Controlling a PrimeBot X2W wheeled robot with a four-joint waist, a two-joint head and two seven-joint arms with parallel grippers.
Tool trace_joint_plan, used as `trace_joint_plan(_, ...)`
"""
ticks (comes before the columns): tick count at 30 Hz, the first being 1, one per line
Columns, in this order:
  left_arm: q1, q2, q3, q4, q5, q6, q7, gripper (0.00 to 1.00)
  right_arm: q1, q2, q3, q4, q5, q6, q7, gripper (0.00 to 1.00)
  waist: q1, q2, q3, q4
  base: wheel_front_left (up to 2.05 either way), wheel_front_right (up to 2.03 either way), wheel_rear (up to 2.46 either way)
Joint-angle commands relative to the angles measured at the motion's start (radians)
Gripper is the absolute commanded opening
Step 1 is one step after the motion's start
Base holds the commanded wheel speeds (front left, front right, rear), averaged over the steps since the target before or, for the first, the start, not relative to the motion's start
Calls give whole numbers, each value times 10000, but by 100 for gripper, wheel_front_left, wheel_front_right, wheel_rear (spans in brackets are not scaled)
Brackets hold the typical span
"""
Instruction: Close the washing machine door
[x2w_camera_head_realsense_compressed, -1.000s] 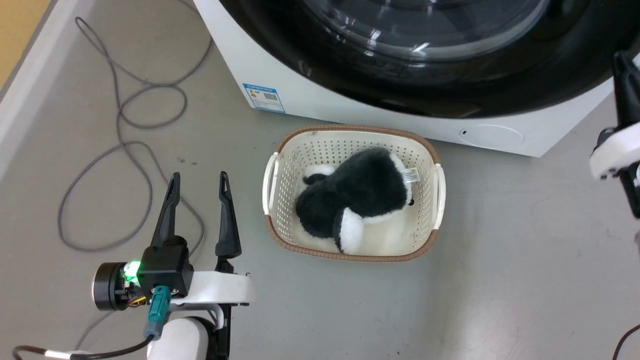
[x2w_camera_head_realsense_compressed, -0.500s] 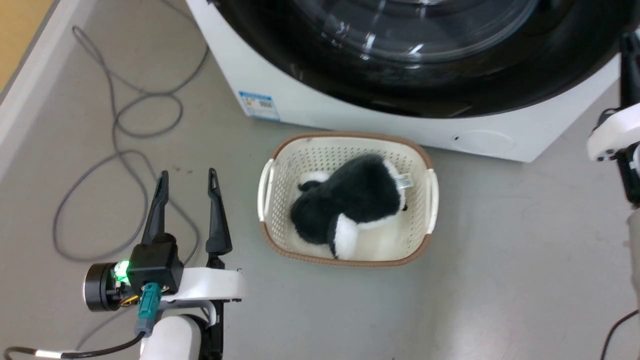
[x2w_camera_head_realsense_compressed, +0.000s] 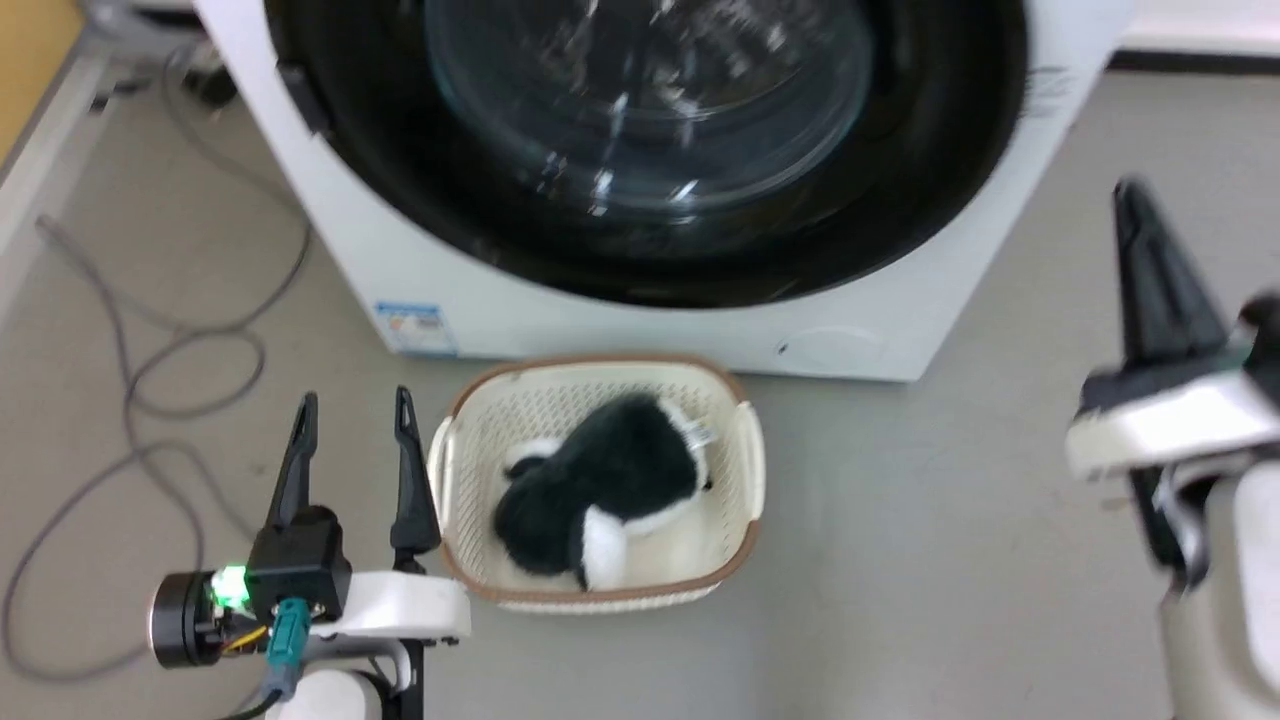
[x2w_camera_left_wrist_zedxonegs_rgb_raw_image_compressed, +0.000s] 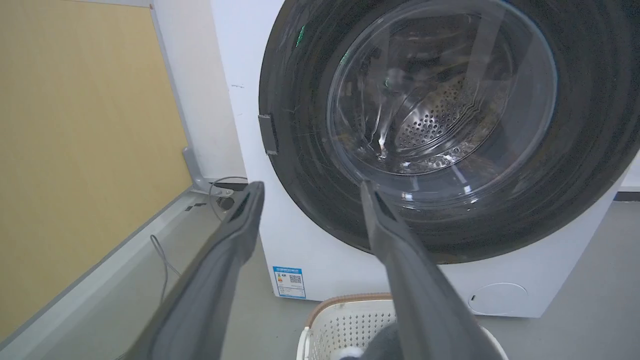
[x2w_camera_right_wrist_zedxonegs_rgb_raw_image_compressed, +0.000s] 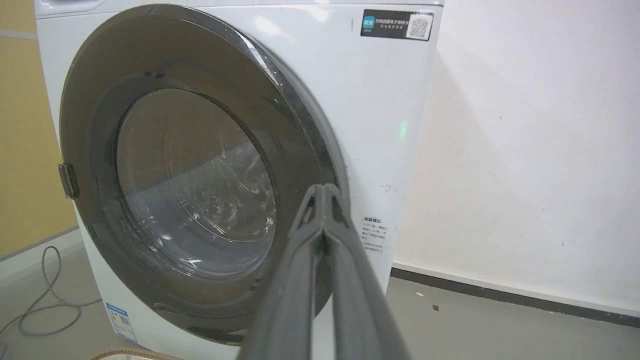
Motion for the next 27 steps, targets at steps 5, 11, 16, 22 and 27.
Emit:
trace_joint_plan(5,492,86,74,69,121,-53,-53,100,1447,498,186,-829,389,-9,-42,100,0,0,-849,-669,0,0,0)
trace_joint_plan(11,967,187,27,109,239,-71,-53,100,2697,953,0,-1285,436,-9,-42,100,0,0,-1322,-876,0,0,0)
trace_joint_plan(16,1249,248,-98,60,379,-25,-53,100,3702,1142,-174,-1424,349,-9,-42,100,0,0,-1598,-925,0,0,0)
trace_joint_plan(22,1451,250,-155,50,330,30,-53,100,4417,1175,-95,-1494,706,-9,-42,100,0,0,-1776,-939,0,0,0)
trace_joint_plan(27,1381,199,-132,81,326,9,13,0,4414,1130,-96,-1452,689,0,11,0,0,0,-1801,-933,0,0,0)
